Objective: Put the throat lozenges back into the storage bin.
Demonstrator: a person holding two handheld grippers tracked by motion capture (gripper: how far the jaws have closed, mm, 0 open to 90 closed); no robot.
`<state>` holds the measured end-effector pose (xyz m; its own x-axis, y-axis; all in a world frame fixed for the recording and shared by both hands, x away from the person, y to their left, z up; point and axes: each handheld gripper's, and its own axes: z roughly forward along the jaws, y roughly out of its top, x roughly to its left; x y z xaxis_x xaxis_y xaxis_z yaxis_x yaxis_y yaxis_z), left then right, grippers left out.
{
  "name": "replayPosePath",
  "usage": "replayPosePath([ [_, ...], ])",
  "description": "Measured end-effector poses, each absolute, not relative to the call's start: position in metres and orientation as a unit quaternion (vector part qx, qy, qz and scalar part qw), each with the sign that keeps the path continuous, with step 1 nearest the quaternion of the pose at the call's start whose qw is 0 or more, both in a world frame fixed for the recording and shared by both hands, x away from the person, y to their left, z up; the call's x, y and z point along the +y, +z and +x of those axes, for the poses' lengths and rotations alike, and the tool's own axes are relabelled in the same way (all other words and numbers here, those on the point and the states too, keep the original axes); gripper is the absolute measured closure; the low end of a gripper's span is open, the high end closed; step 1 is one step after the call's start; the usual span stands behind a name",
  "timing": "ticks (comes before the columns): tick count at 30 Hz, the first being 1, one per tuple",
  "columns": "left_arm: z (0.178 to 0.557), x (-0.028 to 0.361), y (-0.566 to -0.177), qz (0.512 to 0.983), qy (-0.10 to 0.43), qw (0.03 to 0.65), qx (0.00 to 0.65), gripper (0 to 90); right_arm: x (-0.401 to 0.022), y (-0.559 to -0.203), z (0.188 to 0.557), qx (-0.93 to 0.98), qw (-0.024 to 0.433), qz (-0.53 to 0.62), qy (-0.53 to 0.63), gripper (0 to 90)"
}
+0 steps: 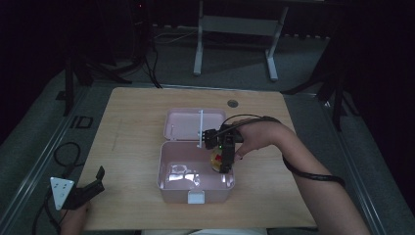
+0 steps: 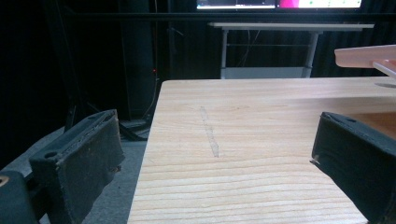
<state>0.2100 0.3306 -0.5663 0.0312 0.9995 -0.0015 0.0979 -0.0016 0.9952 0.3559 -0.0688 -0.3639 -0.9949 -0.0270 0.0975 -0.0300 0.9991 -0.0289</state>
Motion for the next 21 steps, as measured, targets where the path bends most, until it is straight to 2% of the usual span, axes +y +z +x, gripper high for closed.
replayPosePath([
  [21, 0.210, 0.331, -0.566, 0.533, 0.466, 0.482, 0.515, 2.4, -0.060, -0.423, 0.358, -0.996, 0.080, 0.029, 0.022, 20.2],
])
